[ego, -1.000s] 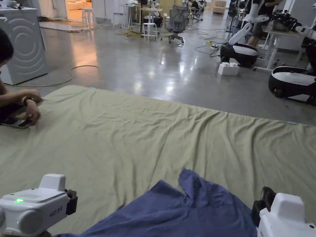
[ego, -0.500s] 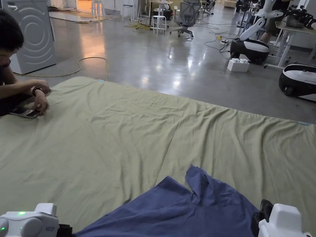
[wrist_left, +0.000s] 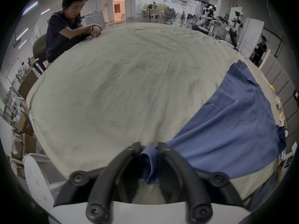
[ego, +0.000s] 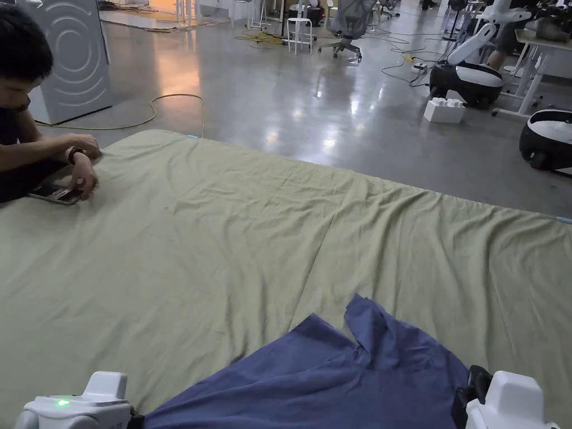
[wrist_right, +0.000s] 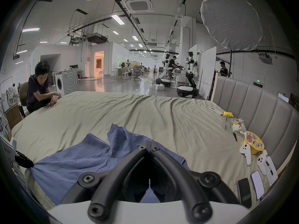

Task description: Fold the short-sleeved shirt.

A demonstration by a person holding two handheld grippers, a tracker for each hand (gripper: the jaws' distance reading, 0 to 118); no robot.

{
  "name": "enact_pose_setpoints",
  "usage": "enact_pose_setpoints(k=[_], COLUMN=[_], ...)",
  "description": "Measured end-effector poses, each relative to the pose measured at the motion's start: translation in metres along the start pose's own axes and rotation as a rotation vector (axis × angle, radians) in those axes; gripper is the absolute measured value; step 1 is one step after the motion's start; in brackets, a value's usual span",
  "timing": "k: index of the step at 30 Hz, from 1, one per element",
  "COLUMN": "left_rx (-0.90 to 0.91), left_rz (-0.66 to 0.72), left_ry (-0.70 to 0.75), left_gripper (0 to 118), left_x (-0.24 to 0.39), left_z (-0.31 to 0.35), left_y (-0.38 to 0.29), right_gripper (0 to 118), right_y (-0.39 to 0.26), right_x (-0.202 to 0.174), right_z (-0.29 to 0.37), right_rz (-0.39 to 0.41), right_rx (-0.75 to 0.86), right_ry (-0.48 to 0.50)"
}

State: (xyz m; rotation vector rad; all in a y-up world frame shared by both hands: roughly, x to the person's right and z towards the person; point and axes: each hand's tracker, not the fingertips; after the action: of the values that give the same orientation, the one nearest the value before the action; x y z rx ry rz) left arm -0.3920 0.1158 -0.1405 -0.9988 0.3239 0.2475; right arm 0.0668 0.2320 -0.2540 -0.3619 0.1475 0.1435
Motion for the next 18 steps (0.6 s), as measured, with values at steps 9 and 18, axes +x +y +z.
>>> enact_pose_setpoints(k=[9, 18], left_rx=[0.087, 0.188], left_rz=[0.094, 0.066], left_ry=[-0.109, -0.147], left_gripper=[6, 6], left_x=[-0.018, -0.007], left_z=[0.027, 0.058], left_y=[0.005, 0.021], right_gripper=[0, 31], right_y=[0.005, 0.033], right_x=[0.008, 0.022], right_z=[-0.024, -0.140], right_rz=[-0.012, 0.020], right_rx=[-0.039, -0.309], right_ry=[0.039, 0.155])
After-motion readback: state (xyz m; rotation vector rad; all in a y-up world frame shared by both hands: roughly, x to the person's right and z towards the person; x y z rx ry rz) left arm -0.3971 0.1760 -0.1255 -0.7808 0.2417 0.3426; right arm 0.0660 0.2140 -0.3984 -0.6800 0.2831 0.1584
